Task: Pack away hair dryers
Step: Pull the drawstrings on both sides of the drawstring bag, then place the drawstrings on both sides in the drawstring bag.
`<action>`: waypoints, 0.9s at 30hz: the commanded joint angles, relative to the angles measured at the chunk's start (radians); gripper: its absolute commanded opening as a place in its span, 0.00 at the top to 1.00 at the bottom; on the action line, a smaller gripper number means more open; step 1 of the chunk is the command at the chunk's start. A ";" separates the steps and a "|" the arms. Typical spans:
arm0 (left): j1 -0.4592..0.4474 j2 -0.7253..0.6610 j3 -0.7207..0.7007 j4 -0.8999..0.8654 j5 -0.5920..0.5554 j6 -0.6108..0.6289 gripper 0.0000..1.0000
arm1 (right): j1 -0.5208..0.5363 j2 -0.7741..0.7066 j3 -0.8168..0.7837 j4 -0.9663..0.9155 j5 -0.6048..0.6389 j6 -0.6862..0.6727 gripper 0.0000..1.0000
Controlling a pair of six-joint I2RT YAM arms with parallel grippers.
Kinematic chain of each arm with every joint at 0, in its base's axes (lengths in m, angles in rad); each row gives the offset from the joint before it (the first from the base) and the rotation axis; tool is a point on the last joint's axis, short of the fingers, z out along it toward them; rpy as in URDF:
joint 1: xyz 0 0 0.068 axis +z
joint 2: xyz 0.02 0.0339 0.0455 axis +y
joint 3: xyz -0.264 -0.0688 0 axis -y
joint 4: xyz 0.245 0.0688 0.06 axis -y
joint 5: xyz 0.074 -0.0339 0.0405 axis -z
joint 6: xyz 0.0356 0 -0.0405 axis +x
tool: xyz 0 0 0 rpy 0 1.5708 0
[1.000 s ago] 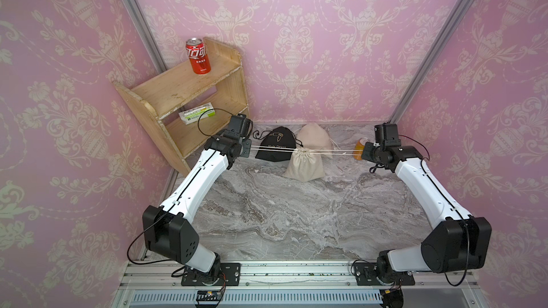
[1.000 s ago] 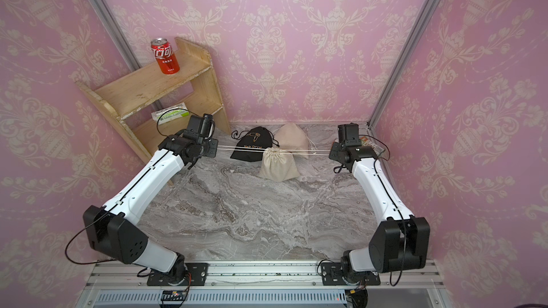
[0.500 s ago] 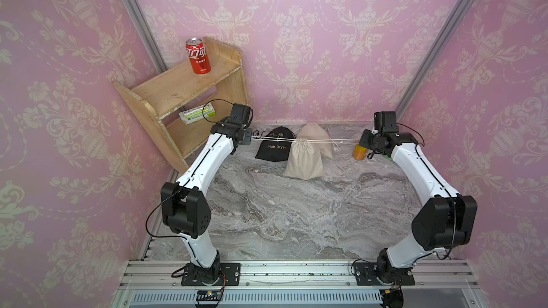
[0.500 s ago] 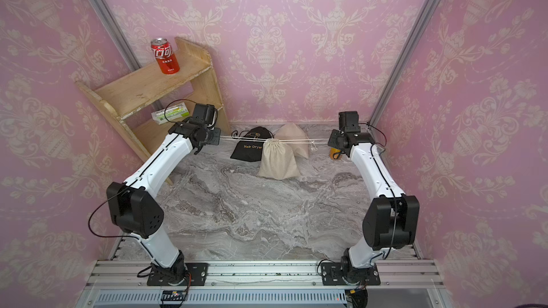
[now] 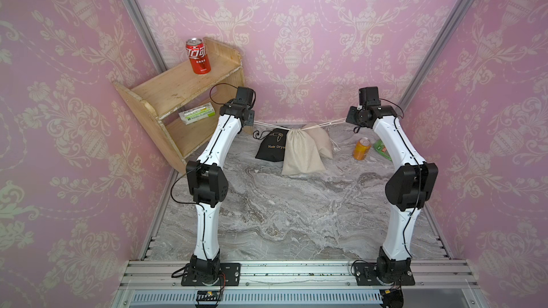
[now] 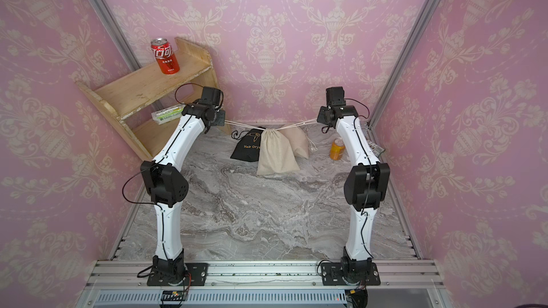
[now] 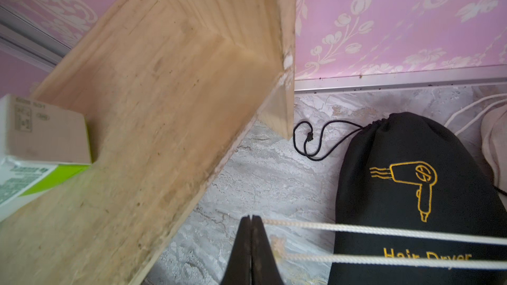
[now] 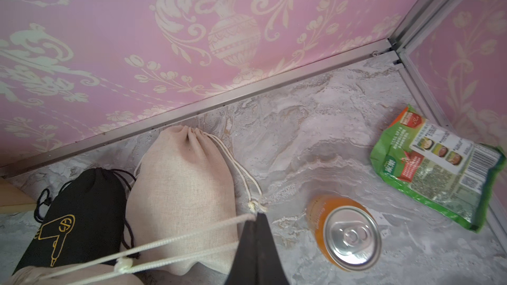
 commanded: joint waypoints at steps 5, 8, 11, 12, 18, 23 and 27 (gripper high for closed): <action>0.012 0.086 0.154 -0.107 0.039 -0.058 1.00 | 0.042 0.059 0.079 -0.044 -0.008 -0.035 1.00; 0.006 0.075 0.159 -0.093 0.118 -0.097 0.86 | 0.059 0.060 0.103 -0.039 -0.065 -0.056 0.82; -0.007 0.041 0.162 -0.069 0.199 -0.119 0.41 | 0.080 0.018 0.087 -0.003 -0.117 -0.080 0.41; -0.012 0.023 0.162 -0.063 0.214 -0.121 0.29 | 0.087 -0.007 0.073 0.015 -0.139 -0.084 0.32; -0.040 -0.088 0.154 -0.056 0.235 -0.101 0.01 | 0.113 -0.156 -0.014 0.075 -0.207 -0.085 0.10; -0.067 -0.223 0.026 -0.019 0.219 -0.072 0.01 | 0.137 -0.259 -0.066 0.064 -0.219 -0.111 0.00; -0.082 -0.374 -0.183 0.092 0.234 -0.073 0.01 | 0.144 -0.353 -0.134 0.061 -0.234 -0.110 0.00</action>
